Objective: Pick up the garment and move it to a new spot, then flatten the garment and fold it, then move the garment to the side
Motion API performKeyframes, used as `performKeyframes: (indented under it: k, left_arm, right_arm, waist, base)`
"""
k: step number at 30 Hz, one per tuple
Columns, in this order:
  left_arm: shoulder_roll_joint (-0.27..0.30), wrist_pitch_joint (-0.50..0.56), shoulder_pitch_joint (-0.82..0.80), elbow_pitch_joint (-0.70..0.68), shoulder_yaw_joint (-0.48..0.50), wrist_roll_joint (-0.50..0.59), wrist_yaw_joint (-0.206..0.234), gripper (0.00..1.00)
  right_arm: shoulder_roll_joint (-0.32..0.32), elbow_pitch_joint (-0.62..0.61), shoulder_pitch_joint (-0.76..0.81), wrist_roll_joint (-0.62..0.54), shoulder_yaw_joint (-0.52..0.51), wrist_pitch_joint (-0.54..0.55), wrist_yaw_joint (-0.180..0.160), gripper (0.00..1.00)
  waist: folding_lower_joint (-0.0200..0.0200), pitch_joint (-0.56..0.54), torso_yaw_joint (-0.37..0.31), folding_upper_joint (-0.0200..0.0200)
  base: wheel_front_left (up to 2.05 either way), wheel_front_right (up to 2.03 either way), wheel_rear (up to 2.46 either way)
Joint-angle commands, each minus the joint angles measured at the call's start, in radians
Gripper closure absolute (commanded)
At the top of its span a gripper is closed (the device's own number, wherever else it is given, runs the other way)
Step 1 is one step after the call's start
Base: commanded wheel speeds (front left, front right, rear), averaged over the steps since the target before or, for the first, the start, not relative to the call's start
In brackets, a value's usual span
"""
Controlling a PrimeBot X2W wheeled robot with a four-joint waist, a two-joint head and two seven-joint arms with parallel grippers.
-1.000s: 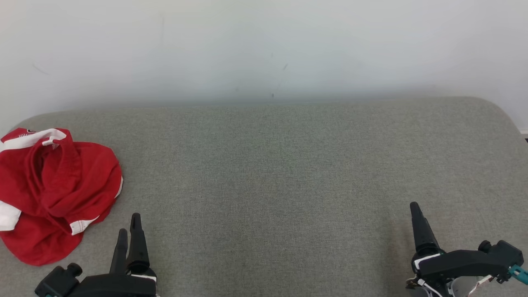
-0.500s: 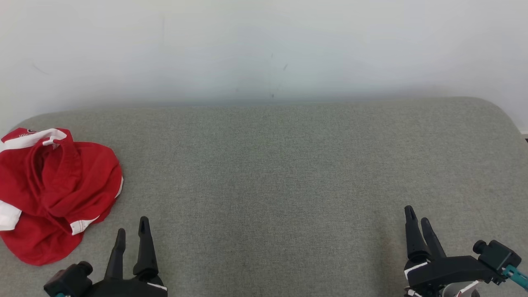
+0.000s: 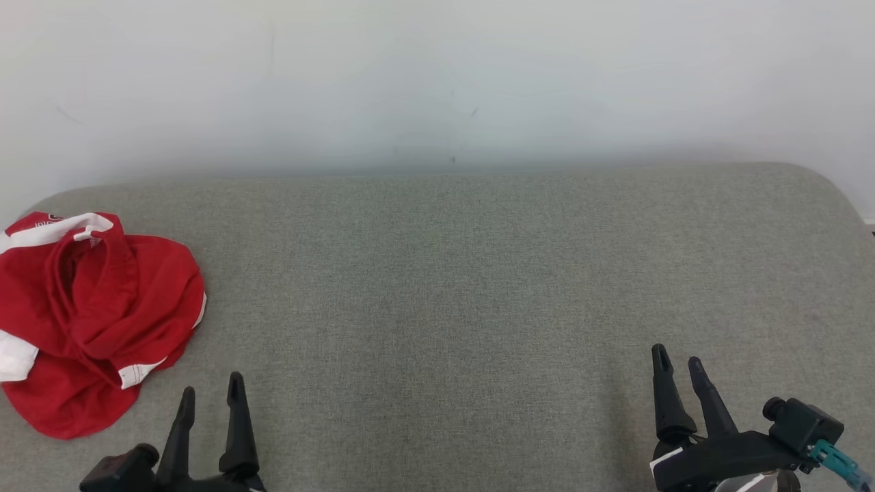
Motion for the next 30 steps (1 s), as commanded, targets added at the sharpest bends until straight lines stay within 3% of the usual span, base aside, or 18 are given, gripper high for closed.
performKeyframes:
  k: [1,9,14,30]
  left_arm:
    - [0.003,-0.007,0.012,-0.013,0.008,0.029,0.003,0.00]
    - [0.004,-0.018,0.038,-0.030,0.033,0.119,-0.017,0.00]
    - [0.004,-0.023,0.053,-0.039,0.011,0.158,0.002,0.00]
    - [0.005,-0.038,0.093,-0.066,0.031,0.296,-0.009,0.00]
  right_arm:
    - [-0.001,-0.014,0.005,-0.022,0.006,-0.011,-0.001,0.00]
    - [0.000,-0.027,0.024,-0.113,0.019,-0.042,-0.001,0.00]
    - [0.001,-0.034,0.036,-0.165,0.022,-0.058,-0.001,0.00]
    - [0.004,-0.053,0.068,-0.292,0.044,-0.104,-0.001,0.00]
  waist:
    - [0.0000,0.000,0.000,0.0000]
    - [0.0000,-0.003,0.002,0.0000]
    - [0.0000,-0.003,0.003,0.0000]
    - [0.0000,-0.003,0.001,0.0000]
  base:
    - [0.00,0.00,0.00]
    - [0.00,0.00,0.00]
    - [0.00,0.00,0.00]
    - [0.00,0.00,0.00]
